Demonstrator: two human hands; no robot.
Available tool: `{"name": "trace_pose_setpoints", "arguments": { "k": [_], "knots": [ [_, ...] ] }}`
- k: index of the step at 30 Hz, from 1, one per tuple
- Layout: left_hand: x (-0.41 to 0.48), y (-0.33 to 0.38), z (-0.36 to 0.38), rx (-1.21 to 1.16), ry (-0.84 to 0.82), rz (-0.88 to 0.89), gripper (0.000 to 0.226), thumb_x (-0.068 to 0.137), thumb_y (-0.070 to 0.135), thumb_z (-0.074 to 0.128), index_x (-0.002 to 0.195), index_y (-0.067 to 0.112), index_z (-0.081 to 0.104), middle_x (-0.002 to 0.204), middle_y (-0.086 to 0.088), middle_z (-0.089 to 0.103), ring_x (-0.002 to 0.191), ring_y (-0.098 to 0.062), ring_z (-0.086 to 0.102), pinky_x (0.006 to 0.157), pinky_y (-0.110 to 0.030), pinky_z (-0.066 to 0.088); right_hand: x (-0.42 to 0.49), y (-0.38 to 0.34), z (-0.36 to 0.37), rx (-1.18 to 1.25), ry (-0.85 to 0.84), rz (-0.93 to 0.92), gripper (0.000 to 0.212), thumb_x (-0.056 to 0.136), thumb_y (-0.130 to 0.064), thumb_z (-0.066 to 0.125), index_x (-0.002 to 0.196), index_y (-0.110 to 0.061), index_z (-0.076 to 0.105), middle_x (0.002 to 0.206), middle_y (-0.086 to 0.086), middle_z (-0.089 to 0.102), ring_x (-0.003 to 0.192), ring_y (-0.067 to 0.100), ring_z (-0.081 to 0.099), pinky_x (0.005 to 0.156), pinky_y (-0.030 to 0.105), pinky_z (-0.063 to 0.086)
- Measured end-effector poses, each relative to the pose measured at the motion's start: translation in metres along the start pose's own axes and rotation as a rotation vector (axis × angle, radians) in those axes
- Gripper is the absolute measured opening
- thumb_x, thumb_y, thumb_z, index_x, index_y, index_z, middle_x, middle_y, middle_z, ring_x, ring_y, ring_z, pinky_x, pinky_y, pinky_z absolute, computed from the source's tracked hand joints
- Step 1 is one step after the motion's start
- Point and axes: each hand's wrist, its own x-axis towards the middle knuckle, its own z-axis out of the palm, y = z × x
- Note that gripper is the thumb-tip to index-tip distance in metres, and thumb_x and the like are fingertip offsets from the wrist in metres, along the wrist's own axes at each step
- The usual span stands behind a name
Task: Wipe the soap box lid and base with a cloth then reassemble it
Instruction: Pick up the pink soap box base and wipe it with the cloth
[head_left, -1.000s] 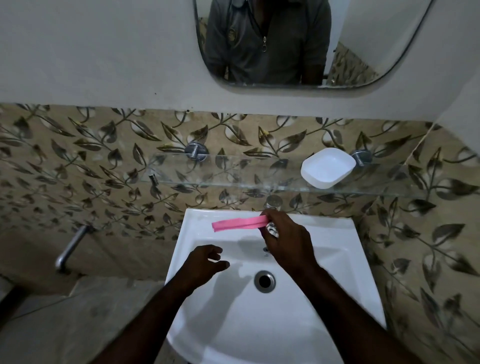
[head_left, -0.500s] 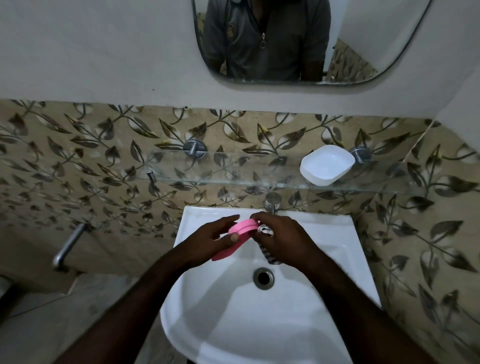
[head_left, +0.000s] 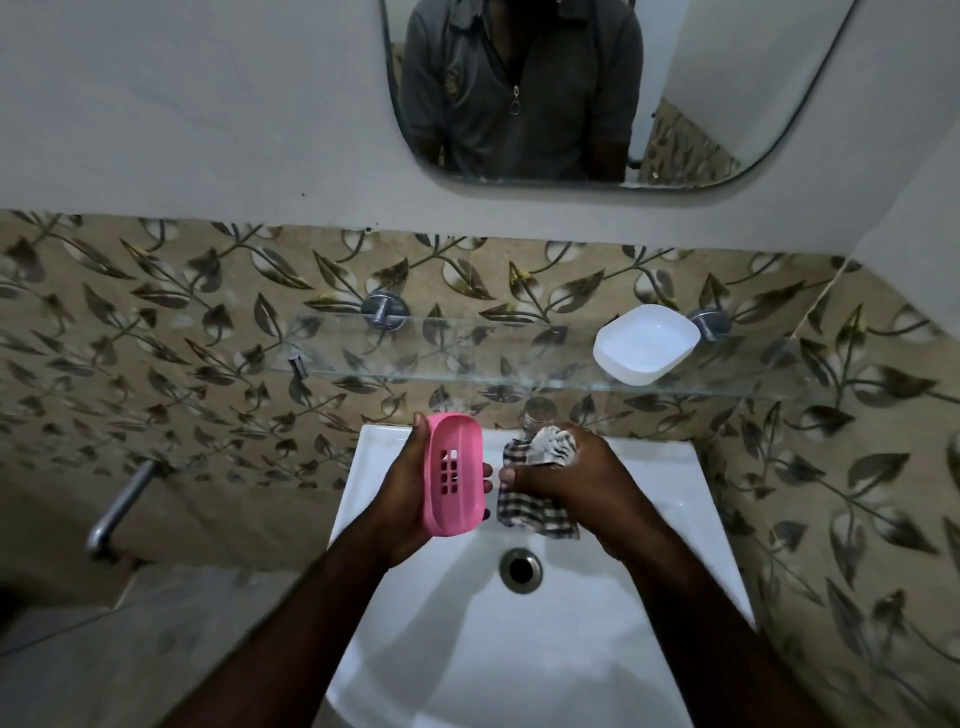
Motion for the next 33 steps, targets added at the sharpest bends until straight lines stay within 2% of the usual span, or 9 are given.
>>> {"name": "trace_pose_setpoints", "arguments": {
  "k": [2, 4, 7, 10, 18, 23, 26, 30, 33],
  "knots": [
    [0.000, -0.004, 0.001, -0.116, -0.003, -0.040, 0.077, 0.083, 0.069, 0.042, 0.119, 0.005, 0.065, 0.113, -0.025, 0.061, 0.095, -0.035, 0.063, 0.090, -0.050, 0.048, -0.014, -0.006, 0.004, 0.198, -0.031, -0.017, 0.025, 0.069, 0.003, 0.082, 0.090, -0.001, 0.069, 0.089, 0.020, 0.075, 0.078, 0.031, 0.072, 0.069, 0.042, 0.060],
    [-0.001, -0.008, 0.006, -0.166, -0.061, -0.058, 0.071, 0.086, 0.062, 0.044, 0.123, 0.004, 0.064, 0.119, -0.023, 0.062, 0.100, -0.035, 0.063, 0.096, -0.048, 0.045, -0.022, -0.010, 0.014, 0.268, -0.025, -0.039, 0.023, 0.072, 0.013, 0.072, 0.087, -0.003, 0.072, 0.086, 0.020, 0.075, 0.076, 0.032, 0.073, 0.067, 0.040, 0.059],
    [-0.003, -0.009, 0.019, -0.214, -0.106, -0.035, 0.073, 0.086, 0.061, 0.043, 0.129, 0.004, 0.059, 0.132, -0.022, 0.059, 0.113, -0.036, 0.061, 0.107, -0.050, 0.038, -0.018, -0.013, 0.030, 0.334, 0.050, -0.018, 0.023, 0.073, 0.012, 0.066, 0.090, -0.002, 0.070, 0.089, 0.024, 0.074, 0.081, 0.040, 0.072, 0.075, 0.056, 0.058],
    [-0.004, -0.007, 0.035, -0.224, -0.102, -0.024, 0.078, 0.088, 0.069, 0.030, 0.114, 0.008, 0.071, 0.122, -0.019, 0.067, 0.107, -0.031, 0.067, 0.096, -0.046, 0.048, -0.012, -0.015, 0.040, 0.264, 0.138, -0.061, 0.019, 0.069, -0.003, 0.070, 0.082, -0.016, 0.069, 0.087, 0.017, 0.074, 0.084, 0.038, 0.072, 0.078, 0.059, 0.057],
    [-0.006, 0.006, 0.053, 0.003, -0.088, 0.044, 0.071, 0.094, 0.063, 0.025, 0.101, 0.011, 0.072, 0.098, -0.010, 0.076, 0.088, -0.018, 0.073, 0.075, -0.028, 0.057, -0.026, -0.029, 0.054, 0.119, 0.211, -0.114, 0.025, 0.075, -0.002, 0.075, 0.095, -0.016, 0.071, 0.084, -0.001, 0.076, 0.076, 0.010, 0.073, 0.069, 0.024, 0.059],
    [-0.008, 0.007, 0.057, 0.062, -0.082, 0.060, 0.068, 0.095, 0.061, 0.023, 0.110, 0.013, 0.069, 0.104, -0.010, 0.075, 0.095, -0.020, 0.072, 0.076, -0.029, 0.058, -0.022, -0.033, 0.049, 0.399, 0.221, 0.024, 0.011, 0.078, -0.006, 0.073, 0.089, -0.006, 0.071, 0.084, 0.018, 0.075, 0.077, 0.036, 0.074, 0.072, 0.057, 0.059],
    [-0.010, 0.006, 0.063, 0.085, -0.084, 0.101, 0.065, 0.095, 0.059, 0.024, 0.112, 0.013, 0.067, 0.103, -0.008, 0.076, 0.094, -0.019, 0.072, 0.075, -0.027, 0.057, -0.019, -0.040, 0.046, 0.444, 0.262, -0.031, 0.005, 0.079, -0.006, 0.072, 0.083, -0.006, 0.070, 0.082, 0.022, 0.073, 0.078, 0.040, 0.072, 0.072, 0.059, 0.058],
    [-0.008, 0.012, 0.060, 0.102, -0.046, 0.110, 0.068, 0.091, 0.063, 0.030, 0.100, 0.011, 0.071, 0.097, -0.012, 0.076, 0.085, -0.020, 0.074, 0.072, -0.028, 0.056, -0.037, -0.041, 0.045, 0.131, 0.144, -0.067, 0.009, 0.079, -0.007, 0.074, 0.083, -0.001, 0.068, 0.078, 0.023, 0.072, 0.072, 0.040, 0.072, 0.062, 0.055, 0.059],
    [-0.009, 0.012, 0.064, 0.107, -0.058, 0.110, 0.067, 0.090, 0.063, 0.031, 0.102, 0.011, 0.072, 0.095, -0.012, 0.076, 0.084, -0.020, 0.074, 0.069, -0.027, 0.058, -0.032, -0.044, 0.037, 0.216, 0.103, -0.018, 0.011, 0.080, -0.006, 0.074, 0.087, 0.001, 0.069, 0.082, 0.027, 0.071, 0.076, 0.044, 0.071, 0.067, 0.061, 0.057]
  ]
}}
